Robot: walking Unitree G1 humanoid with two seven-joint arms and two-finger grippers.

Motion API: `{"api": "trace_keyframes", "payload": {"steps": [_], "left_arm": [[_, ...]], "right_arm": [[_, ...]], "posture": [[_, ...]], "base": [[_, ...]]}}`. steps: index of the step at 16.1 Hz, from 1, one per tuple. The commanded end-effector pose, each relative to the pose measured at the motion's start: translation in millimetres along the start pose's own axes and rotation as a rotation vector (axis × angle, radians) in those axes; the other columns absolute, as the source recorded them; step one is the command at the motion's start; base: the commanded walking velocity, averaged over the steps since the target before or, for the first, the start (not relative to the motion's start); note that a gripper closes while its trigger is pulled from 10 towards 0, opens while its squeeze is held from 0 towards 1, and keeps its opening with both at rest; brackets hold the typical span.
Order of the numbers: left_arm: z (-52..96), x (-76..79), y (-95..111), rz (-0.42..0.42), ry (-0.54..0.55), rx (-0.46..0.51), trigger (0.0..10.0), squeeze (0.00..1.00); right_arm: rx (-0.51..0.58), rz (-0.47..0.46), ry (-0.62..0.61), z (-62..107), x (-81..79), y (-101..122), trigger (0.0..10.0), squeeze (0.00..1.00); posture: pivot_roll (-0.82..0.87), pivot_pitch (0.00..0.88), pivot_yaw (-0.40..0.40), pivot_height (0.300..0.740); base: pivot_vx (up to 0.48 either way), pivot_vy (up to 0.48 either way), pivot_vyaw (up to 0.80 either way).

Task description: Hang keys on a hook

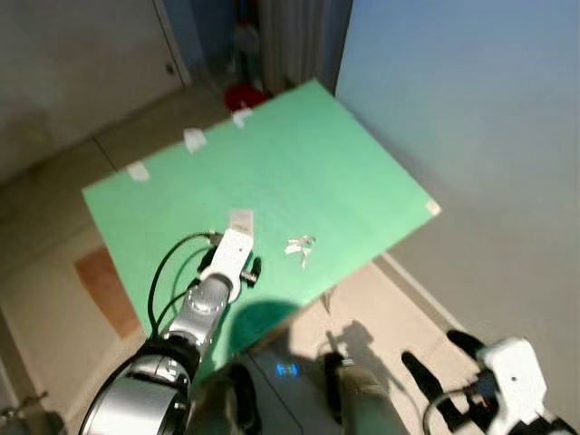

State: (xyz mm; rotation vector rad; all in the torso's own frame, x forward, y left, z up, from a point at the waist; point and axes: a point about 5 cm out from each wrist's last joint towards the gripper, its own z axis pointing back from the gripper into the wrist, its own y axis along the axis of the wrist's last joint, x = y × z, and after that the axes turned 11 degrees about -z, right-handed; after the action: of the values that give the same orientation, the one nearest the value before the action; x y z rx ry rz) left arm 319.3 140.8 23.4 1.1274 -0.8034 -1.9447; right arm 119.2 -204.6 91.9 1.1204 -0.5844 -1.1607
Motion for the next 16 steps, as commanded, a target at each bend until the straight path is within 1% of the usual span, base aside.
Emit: {"api": "trace_keyframes", "payload": {"steps": [1, 3, 4, 6, 9, 12, 13, 15, 16], "left_arm": [[1.2, 2.6, -6, 0.008, 0.004, -0.023, 10.0, 0.00], [2.6, -3.8, -10, -0.005, 0.058, -0.033, 10.0, 0.00], [2.4, -7.0, -9, -0.028, 0.078, -0.021, 10.0, 0.00], [1.8, -12.2, -8, -0.057, 0.095, -0.021, 10.0, 0.00], [1.3, -18.5, -8, -0.049, 0.097, -0.025, 10.0, 0.00], [-1.5, -23.2, 0, -0.036, 0.088, -0.010, 10.0, 0.00], [-2.2, -23.6, 1, 0.007, 0.076, -0.011, 10.0, 0.00], [-2.5, -19.2, -2, 0.072, 0.038, -0.030, 10.0, 0.00], [-2.0, -6.5, -6, 0.158, -0.028, -0.054, 10.0, 0.00]], "right_arm": [[-0.022, -0.020, 0.018, 4.5, -2.7, -1, 10.0, 0.00], [-0.046, -0.028, 0.023, 10.4, -4.4, 0, 10.0, 0.00], [-0.061, -0.038, 0.024, 13.6, -4.8, 0, 10.0, 0.00], [-0.100, -0.058, 0.029, 18.5, -6.5, -4, 10.0, 0.00], [-0.121, -0.074, 0.025, 21.7, -9.3, -8, 10.0, 0.00], [-0.136, -0.085, 0.017, 24.3, -11.8, -11, 10.0, 0.00], [-0.140, -0.090, 0.014, 25.3, -12.9, -12, 10.0, 0.00], [-0.149, -0.094, 0.013, 26.3, -14.5, -14, 10.0, 0.00], [-0.155, -0.098, 0.011, 26.8, -15.1, -16, 10.0, 0.00]], "posture": [[-0.53, 0.382, 0.012, 0.740], [-0.54, 0.390, -0.001, 0.740], [-0.54, 0.393, -0.006, 0.740], [-0.54, 0.396, -0.009, 0.740], [-0.54, 0.402, -0.006, 0.740], [-0.55, 0.406, 0.003, 0.740], [-0.55, 0.405, 0.004, 0.740], [-0.55, 0.404, 0.012, 0.740], [-0.54, 0.404, 0.014, 0.740]], "base": [[0.000, 0.000, 0.00], [0.000, 0.000, 0.00], [0.000, 0.000, 0.00], [0.000, 0.000, 0.00], [0.000, 0.000, 0.00], [0.000, 0.000, 0.00], [0.000, 0.000, 0.00], [0.000, 0.000, 0.00], [0.000, 0.000, 0.00]]}}
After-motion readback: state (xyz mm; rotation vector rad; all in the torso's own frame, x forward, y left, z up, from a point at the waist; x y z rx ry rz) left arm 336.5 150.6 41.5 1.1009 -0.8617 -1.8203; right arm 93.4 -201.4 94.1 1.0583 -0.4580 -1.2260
